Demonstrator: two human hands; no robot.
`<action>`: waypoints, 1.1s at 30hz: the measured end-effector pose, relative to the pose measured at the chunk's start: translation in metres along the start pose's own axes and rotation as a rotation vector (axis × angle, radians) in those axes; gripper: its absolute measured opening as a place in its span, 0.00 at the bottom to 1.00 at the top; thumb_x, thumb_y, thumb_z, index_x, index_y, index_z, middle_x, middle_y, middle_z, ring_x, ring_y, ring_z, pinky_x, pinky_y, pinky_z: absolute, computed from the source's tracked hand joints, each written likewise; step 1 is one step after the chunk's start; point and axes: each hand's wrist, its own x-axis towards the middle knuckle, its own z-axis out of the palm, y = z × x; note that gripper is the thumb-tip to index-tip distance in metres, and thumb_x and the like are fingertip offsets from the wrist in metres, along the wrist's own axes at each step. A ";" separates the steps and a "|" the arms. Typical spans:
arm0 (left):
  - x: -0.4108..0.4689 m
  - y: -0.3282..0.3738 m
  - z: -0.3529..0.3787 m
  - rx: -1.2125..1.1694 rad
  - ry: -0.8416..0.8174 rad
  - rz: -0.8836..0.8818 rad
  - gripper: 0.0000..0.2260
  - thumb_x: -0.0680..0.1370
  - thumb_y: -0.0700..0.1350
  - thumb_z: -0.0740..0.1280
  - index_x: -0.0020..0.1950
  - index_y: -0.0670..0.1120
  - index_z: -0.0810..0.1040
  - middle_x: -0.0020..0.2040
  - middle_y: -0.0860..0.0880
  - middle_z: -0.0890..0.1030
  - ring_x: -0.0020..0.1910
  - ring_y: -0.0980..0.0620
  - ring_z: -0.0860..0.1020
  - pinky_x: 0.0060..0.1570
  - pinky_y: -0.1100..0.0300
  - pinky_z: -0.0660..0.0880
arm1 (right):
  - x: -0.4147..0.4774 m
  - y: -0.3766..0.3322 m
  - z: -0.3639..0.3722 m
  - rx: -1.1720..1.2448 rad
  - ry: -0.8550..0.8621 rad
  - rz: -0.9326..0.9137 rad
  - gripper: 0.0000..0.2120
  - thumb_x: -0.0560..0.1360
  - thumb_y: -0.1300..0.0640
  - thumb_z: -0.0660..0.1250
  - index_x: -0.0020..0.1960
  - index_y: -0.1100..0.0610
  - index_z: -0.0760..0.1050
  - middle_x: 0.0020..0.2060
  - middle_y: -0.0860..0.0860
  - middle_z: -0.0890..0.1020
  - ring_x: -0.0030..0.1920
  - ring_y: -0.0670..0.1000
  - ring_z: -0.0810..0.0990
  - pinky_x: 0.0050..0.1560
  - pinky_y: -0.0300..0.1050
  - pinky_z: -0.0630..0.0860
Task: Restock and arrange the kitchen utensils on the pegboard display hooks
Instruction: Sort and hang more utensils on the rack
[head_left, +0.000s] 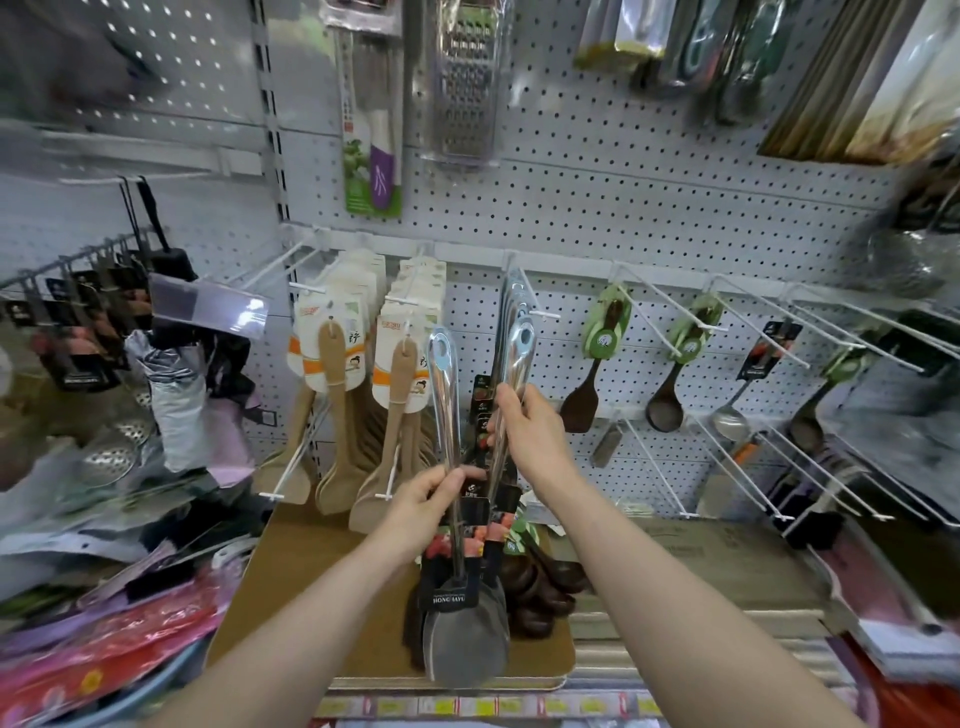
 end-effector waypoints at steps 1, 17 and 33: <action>0.001 0.000 0.000 -0.032 0.007 -0.014 0.12 0.83 0.46 0.58 0.55 0.49 0.81 0.48 0.56 0.83 0.45 0.69 0.79 0.43 0.76 0.70 | 0.001 0.001 0.001 0.000 0.012 -0.005 0.12 0.83 0.48 0.55 0.48 0.55 0.71 0.35 0.48 0.80 0.34 0.47 0.79 0.41 0.44 0.76; 0.025 -0.028 -0.003 0.081 -0.012 -0.061 0.14 0.82 0.51 0.59 0.43 0.61 0.83 0.57 0.49 0.77 0.61 0.56 0.73 0.69 0.51 0.65 | 0.056 0.016 -0.020 -0.338 -0.067 0.018 0.16 0.83 0.45 0.54 0.52 0.58 0.70 0.40 0.55 0.81 0.40 0.57 0.81 0.45 0.56 0.79; 0.042 -0.039 -0.001 -0.024 -0.027 -0.133 0.10 0.80 0.48 0.63 0.47 0.50 0.84 0.48 0.49 0.83 0.54 0.56 0.79 0.53 0.64 0.75 | 0.100 0.052 -0.020 -0.490 0.005 -0.143 0.10 0.84 0.48 0.55 0.51 0.55 0.65 0.35 0.47 0.74 0.37 0.54 0.76 0.36 0.47 0.67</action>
